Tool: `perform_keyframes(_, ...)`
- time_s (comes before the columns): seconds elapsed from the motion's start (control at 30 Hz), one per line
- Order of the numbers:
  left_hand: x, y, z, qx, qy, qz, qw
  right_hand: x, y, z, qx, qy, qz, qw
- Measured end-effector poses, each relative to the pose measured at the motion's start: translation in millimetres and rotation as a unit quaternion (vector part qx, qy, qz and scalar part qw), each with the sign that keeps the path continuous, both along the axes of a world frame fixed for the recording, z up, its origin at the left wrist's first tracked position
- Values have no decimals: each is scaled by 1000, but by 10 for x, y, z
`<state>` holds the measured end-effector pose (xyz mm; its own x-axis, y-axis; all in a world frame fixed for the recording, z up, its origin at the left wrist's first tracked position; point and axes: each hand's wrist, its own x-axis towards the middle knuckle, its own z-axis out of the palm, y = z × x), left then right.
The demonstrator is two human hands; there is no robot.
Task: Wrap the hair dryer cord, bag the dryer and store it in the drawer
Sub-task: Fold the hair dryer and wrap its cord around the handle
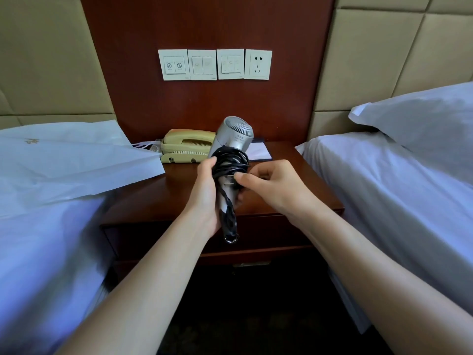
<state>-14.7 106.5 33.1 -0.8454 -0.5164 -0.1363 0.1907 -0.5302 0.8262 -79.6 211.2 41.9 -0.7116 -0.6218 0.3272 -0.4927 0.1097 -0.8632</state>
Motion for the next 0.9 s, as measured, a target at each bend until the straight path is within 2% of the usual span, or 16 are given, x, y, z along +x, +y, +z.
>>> perform_keyframes(0.13,-6,47,3,55,69,-17,996,-41,-7,-34,-57,40,-33,997)
perform_keyframes(0.23,-36,9,3,58,57,-15,997,-14,29,-43,-73,66,-18,995)
perform_keyframes(0.47,-15,-51,55,46,26,-14,999,-12,133,28,-79,-21,124,989)
perform_keyframes(0.6,-3,-29,89,-6,20,-3,1000,-7,90,28,-92,-35,105,990)
perform_keyframes(0.73,2,-29,42,-43,4,12,999,-46,73,41,-56,-25,70,996)
perform_keyframes(0.9,38,-16,17,-31,10,20,999,-92,93,89,22,5,91,996)
